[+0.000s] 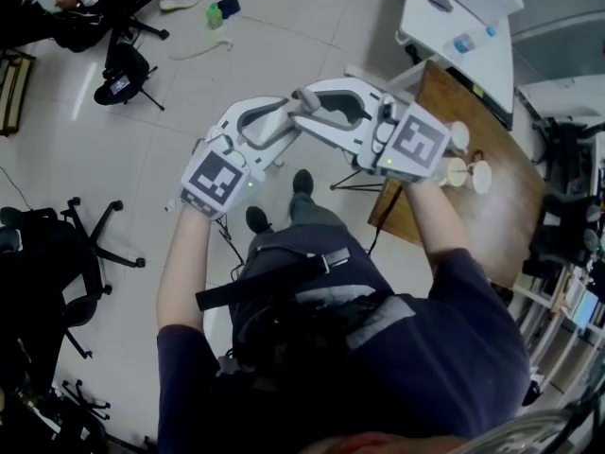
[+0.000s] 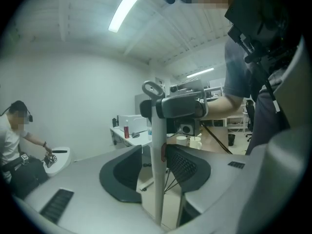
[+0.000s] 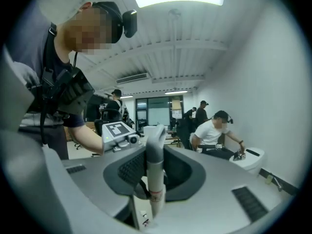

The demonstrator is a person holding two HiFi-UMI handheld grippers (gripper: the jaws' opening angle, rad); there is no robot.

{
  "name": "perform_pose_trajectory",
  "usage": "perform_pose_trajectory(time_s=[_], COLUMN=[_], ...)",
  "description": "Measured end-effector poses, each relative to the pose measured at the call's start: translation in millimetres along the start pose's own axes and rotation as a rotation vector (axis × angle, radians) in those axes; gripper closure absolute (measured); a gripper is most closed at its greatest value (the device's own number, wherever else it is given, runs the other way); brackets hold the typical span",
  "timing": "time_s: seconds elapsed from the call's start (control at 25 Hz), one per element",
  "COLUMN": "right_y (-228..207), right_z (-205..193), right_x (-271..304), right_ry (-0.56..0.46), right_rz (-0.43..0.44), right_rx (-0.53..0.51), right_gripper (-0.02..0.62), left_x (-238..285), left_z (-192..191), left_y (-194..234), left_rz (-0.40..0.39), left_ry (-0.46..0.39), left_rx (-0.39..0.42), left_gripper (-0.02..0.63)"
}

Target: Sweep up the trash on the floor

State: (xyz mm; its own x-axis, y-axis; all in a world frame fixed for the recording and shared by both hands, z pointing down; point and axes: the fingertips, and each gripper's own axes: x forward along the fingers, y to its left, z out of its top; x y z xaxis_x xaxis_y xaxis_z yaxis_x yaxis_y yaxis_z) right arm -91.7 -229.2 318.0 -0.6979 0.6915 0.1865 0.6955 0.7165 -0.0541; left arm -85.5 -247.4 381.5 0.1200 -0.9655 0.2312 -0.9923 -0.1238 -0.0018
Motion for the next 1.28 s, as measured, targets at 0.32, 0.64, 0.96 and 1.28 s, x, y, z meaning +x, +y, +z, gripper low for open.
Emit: perform_pose_trajectory(time_s=[0.32,0.64,0.96,1.28], right_y=[37,72,110,137], right_z=[29,45,72,66], right_x=[78,140,191,209], right_ry=[0.006,0.020,-0.007,0.025], right_rz=[0.107,0.175,0.228,0.282], right_rx=[-0.069,-0.133,-0.186,-0.251], right_gripper=[0.482,0.483,0.482,0.482], left_x=[-75,-139,-204,-233], left_z=[-4,-12,-6,-19], left_y=[24,39,47,42], left_rz=[0.117,0.220,0.338,0.395], left_ry=[-0.022,-0.026,-0.082,-0.060], left_rx=[0.059,0.054,0.001,0.018], left_gripper=[0.481,0.508,0.505,0.506])
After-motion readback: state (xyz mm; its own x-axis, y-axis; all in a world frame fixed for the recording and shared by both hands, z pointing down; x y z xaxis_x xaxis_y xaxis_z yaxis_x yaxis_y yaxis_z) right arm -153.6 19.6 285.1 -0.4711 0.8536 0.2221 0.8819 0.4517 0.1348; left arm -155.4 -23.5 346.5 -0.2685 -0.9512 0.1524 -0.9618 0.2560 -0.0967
